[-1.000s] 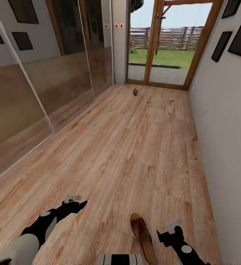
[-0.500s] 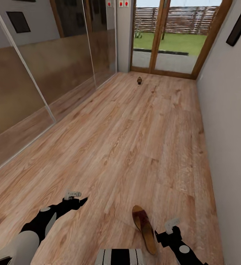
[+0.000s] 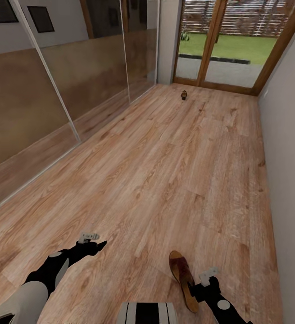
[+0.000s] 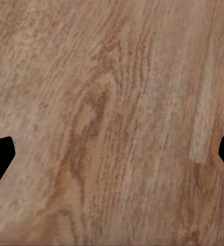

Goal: Pick up the two gym shoes and the two sandals from the corridor floor and place them onto the hallstand (shoe rack) in the corridor, making sure they are on the rack and not on the floor. Arrange them so the two gym shoes are next to each other and the two sandals are next to each other.

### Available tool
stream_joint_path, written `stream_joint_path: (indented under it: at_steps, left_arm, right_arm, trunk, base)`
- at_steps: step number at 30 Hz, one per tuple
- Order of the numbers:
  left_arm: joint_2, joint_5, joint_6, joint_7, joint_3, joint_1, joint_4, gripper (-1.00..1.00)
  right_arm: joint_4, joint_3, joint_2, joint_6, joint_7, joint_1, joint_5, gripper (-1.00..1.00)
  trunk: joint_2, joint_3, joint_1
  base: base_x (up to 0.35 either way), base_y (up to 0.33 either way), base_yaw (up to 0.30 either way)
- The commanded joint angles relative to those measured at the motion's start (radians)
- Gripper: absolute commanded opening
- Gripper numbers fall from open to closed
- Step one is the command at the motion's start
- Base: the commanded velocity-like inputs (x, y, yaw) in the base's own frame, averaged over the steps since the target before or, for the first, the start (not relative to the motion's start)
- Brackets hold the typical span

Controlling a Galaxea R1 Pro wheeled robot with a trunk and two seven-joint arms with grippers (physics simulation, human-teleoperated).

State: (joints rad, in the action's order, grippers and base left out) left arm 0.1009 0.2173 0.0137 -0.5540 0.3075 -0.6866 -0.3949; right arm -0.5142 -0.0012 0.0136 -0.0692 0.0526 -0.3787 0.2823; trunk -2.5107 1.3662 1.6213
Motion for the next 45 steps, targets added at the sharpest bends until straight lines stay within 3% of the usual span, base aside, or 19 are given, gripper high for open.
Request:
stream_joint_path:
  at_steps: [1,38,45]
  left_arm:
    - [-0.002,0.01,0.002,-0.007,0.009,-0.001,-0.001,1.0]
    - [-0.004,0.01,0.002,-0.007,0.009,-0.001,-0.001,1.0]
    - [-0.004,0.01,0.002,-0.007,0.009,-0.001,-0.001,1.0]
  right_arm:
    - [0.0,0.0,0.0,-0.003,0.003,0.0,0.005,1.0]
    - [-0.001,0.0,0.0,-0.003,0.001,0.0,0.005,1.0]
    - [-0.001,0.0,0.0,-0.003,0.001,0.0,0.004,1.0]
  trunk:
    - [0.0,0.001,0.0]
    - [0.0,0.001,0.0]
    - [-0.002,0.029,0.003]
  base:
    - [0.0,0.0,0.031]
    - [0.0,0.0,0.099]
    - [0.0,0.0,0.014]
